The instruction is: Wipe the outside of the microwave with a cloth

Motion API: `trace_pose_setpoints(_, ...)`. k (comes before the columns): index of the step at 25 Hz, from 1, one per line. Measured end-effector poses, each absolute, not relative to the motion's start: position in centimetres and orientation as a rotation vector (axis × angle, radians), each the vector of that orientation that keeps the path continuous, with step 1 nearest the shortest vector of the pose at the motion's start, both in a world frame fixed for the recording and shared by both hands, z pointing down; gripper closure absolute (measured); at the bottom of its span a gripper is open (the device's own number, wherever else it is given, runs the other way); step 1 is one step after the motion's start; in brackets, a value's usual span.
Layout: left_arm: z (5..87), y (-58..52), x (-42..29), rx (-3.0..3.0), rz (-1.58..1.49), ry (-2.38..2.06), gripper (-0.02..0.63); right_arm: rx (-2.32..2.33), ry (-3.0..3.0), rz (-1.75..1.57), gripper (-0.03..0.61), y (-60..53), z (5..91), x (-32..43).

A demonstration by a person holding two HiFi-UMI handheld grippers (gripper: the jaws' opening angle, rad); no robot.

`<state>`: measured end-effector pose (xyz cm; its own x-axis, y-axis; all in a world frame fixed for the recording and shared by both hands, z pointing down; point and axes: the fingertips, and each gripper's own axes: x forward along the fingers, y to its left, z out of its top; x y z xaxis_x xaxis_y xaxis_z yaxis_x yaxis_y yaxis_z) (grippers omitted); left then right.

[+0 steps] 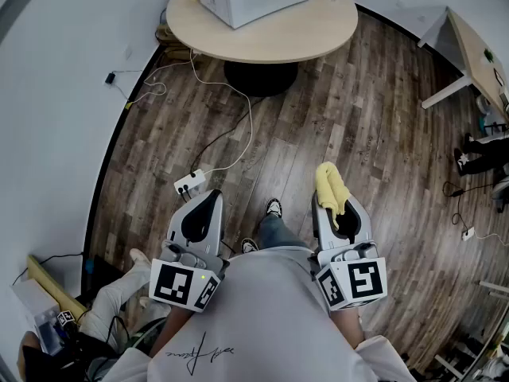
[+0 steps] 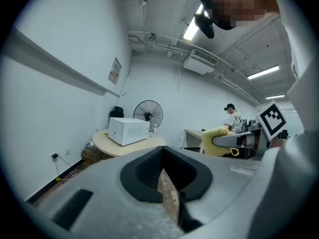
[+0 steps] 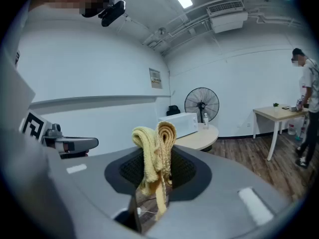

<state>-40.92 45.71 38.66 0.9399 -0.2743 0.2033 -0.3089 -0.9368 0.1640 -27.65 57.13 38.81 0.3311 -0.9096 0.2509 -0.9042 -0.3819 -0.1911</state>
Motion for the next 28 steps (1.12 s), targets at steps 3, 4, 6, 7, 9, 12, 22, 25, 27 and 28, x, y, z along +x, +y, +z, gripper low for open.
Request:
trace_pose_setpoints(3,38.6,45.6,-38.5,2.897,0.27,-0.437,0.624,-2.545,1.738,-0.502,0.46,56.9,38.7,-25.3)
trace_pose_setpoints(4,38.5,45.4,-37.7,2.899,0.271,-0.443,0.624,-2.546,1.736,-0.503,0.46,56.8,38.7,-24.4)
trace_pose_setpoints(6,38.5,44.8,-36.1,2.902,0.268,-0.466,0.624,-2.559,1.727,-0.51,0.46,56.8,39.0,-22.5)
trace_pose_setpoints(7,38.4,44.4,-35.4,2.901,0.266,-0.482,0.624,-2.569,1.725,-0.513,0.46,56.8,39.3,-21.5)
trace_pose_setpoints(9,38.3,43.6,-34.0,2.896,0.262,-0.517,0.624,-2.571,1.726,-0.511,0.46,56.6,39.5,-19.6)
trace_pose_setpoints(12,38.4,42.5,-32.1,2.889,0.265,-0.545,0.624,-2.533,1.73,-0.505,0.459,56.2,39.5,-17.0)
trace_pose_setpoints(22,40.3,40.0,-26.9,2.859,0.314,-0.592,0.624,-2.348,1.842,-0.539,0.453,53.8,41.2,-11.1)
trace_pose_setpoints(25,40.3,39.1,-25.1,2.861,0.31,-0.586,0.624,-2.353,1.853,-0.542,0.451,52.6,41.4,-9.5)
trace_pose_setpoints(27,40.3,38.2,-23.9,2.856,0.31,-0.586,0.624,-2.356,1.856,-0.549,0.451,51.7,41.4,-8.3)
trace_pose_setpoints(28,40.3,37.7,-23.4,2.852,0.31,-0.584,0.624,-2.36,1.857,-0.553,0.451,51.2,41.4,-7.8)
